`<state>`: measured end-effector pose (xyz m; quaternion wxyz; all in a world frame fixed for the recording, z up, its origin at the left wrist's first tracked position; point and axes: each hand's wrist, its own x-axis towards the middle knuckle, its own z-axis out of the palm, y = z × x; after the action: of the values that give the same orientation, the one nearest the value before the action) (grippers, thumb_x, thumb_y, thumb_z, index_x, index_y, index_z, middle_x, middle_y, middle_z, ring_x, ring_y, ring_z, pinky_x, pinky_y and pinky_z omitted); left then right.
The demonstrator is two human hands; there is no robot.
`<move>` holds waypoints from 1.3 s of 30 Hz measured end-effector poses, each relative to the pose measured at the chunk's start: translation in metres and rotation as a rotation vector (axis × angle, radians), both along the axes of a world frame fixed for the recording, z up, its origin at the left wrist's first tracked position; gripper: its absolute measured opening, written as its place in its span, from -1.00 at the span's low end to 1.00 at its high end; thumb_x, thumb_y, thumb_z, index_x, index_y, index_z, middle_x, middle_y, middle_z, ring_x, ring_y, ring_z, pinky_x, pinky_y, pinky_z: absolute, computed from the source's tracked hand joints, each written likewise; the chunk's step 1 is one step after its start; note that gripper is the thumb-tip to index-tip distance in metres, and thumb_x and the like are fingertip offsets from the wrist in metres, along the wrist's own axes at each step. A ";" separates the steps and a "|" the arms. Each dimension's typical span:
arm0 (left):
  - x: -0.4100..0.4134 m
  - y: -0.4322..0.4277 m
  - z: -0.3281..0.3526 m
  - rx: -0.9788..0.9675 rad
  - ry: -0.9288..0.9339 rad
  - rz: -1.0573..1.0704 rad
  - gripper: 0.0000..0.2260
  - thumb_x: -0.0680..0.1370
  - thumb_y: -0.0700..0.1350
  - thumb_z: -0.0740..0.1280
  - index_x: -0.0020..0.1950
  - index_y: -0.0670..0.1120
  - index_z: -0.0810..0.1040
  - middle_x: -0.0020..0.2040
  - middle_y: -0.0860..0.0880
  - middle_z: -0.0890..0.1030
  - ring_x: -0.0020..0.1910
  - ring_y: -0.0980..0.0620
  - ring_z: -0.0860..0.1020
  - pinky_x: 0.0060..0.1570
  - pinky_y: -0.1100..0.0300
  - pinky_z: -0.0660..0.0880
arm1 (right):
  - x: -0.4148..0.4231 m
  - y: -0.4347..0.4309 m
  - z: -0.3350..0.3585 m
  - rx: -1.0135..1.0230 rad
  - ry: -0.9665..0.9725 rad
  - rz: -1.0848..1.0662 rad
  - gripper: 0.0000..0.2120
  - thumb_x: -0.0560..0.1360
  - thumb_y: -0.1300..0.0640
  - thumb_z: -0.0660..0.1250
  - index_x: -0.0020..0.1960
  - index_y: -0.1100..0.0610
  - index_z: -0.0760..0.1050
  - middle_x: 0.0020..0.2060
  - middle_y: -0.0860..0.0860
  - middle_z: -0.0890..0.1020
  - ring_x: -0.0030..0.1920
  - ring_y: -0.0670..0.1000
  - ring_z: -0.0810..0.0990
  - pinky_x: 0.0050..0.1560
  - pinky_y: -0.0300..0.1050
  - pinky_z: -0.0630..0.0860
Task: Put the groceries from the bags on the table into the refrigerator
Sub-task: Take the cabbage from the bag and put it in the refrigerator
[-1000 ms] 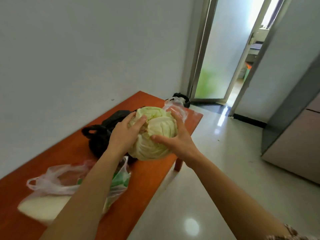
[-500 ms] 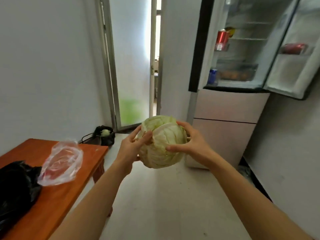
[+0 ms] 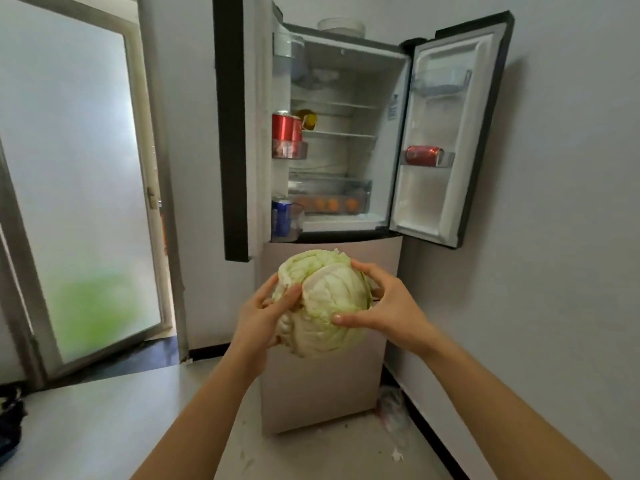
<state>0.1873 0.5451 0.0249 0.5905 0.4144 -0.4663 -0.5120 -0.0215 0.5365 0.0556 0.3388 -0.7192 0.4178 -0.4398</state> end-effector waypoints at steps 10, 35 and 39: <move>-0.075 -0.233 0.044 -0.047 0.039 -0.111 -0.47 0.37 -0.05 0.51 0.29 0.21 0.46 0.07 0.08 0.65 -0.04 0.06 0.66 -0.20 0.10 0.60 | -0.077 -0.212 0.060 -0.041 0.018 -0.116 -0.09 0.10 -0.05 0.64 0.40 0.03 0.43 0.22 -0.14 0.56 0.19 -0.11 0.56 0.12 -0.06 0.59; -0.155 -0.779 0.157 -0.273 -0.057 0.180 -0.26 0.22 0.04 0.60 0.36 0.04 0.44 0.21 -0.03 0.56 0.10 -0.05 0.59 0.09 -0.09 0.56 | -0.122 -0.761 0.138 -0.229 -0.368 -0.115 -0.31 0.29 0.32 0.54 0.39 0.12 0.44 0.21 0.02 0.56 0.17 0.03 0.56 0.10 -0.01 0.60; -0.152 -0.846 0.169 -0.269 -0.089 0.184 -0.39 0.32 -0.01 0.54 0.34 0.01 0.46 0.14 0.00 0.59 0.02 0.00 0.59 -0.05 0.02 0.59 | -0.112 -0.827 0.146 -0.248 -0.406 -0.158 -0.36 0.32 0.35 0.51 0.37 0.16 0.45 0.20 0.02 0.55 0.15 0.01 0.53 0.02 -0.21 0.58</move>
<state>0.0351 -0.3011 0.1944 0.6638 0.3949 -0.5163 -0.3698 -0.1333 -0.2906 0.2012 0.2894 -0.6172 0.3391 -0.6483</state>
